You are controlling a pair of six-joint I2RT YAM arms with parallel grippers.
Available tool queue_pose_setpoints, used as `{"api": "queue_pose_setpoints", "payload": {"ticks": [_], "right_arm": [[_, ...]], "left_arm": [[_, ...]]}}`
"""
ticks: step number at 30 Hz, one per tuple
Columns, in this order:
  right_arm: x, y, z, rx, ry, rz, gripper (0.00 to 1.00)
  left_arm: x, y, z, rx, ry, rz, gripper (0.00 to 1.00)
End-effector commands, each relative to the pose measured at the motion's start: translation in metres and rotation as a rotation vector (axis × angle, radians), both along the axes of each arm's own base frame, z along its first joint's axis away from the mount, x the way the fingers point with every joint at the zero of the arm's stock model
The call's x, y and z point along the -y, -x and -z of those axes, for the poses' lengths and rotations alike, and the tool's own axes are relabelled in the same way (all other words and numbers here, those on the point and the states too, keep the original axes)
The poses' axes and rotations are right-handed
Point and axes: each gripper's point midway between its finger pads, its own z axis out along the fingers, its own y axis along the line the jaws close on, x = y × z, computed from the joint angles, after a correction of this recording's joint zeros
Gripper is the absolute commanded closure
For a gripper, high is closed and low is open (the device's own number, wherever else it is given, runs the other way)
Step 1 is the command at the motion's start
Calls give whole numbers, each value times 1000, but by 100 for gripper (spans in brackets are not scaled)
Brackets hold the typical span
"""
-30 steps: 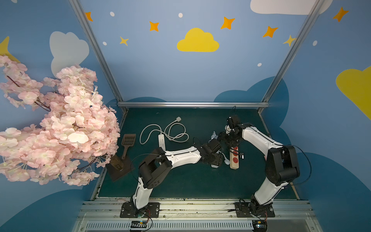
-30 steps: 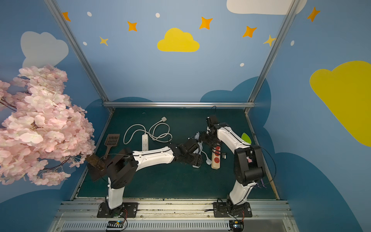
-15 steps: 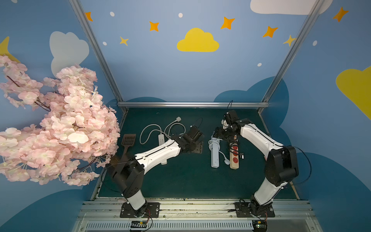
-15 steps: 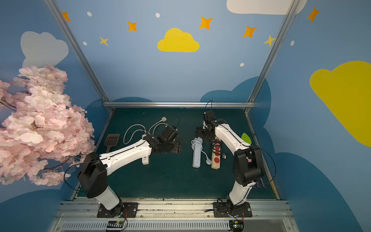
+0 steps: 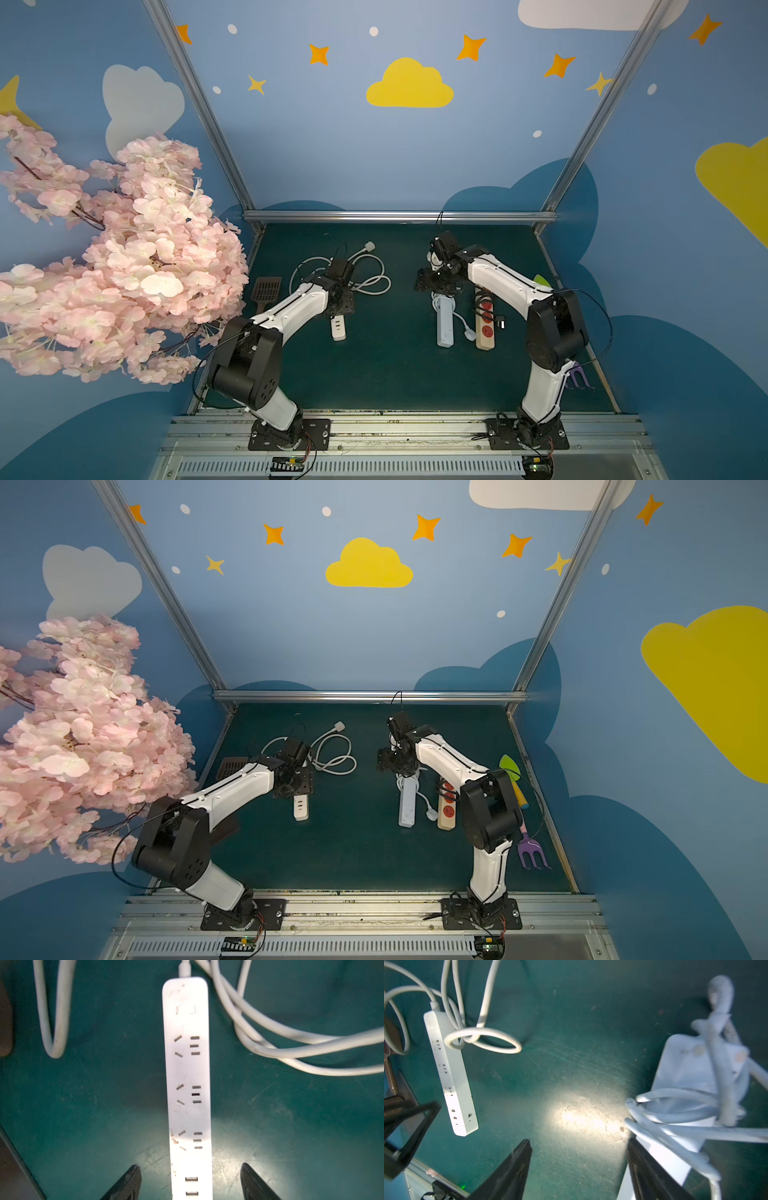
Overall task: Wrap the cord around the power strip
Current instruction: Pick up the power strip from the center of the board, then adjust the power strip.
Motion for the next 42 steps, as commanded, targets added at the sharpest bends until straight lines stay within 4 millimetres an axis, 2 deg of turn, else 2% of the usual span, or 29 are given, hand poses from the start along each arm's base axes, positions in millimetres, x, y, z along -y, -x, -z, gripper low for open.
{"api": "queue_pose_setpoints", "payload": {"ticks": [1,6,9,11,14,17,19,24,27,30,33,38,42], "right_arm": [[-10,-1,-8,7,-16,-13,26],[-11,-1,-10,13,-17,-12,26],[-12,-2,-12,12,-15,-15,26],[-13,-4,-15,18,-20,-13,26],[-18,-6,-23,29,-43,-17,26],[-26,-9,-37,35,-86,-25,26],[-34,-8,-53,30,-144,-30,26],[-54,-3,-110,44,-373,-43,26],[-56,-1,-139,52,-489,-41,25],[-54,0,-162,68,-574,-26,26],[-50,0,-169,94,-596,-3,25],[-40,-12,-153,71,-601,82,31],[-47,-19,-149,57,-625,85,36]], "left_arm": [[7,-15,11,-12,62,9,24],[13,-26,33,-49,156,-9,28],[16,-26,44,-72,173,-5,34],[21,-26,48,-78,200,1,42],[26,-27,39,-53,229,23,63],[38,-33,10,-3,267,101,72],[57,-36,-24,42,293,178,75],[112,-25,-98,129,251,419,79],[145,-12,-123,199,286,563,81],[168,-5,-138,258,334,648,83],[186,1,-153,311,353,713,84],[202,9,-177,378,360,768,83],[208,14,-188,404,376,784,83]]}}
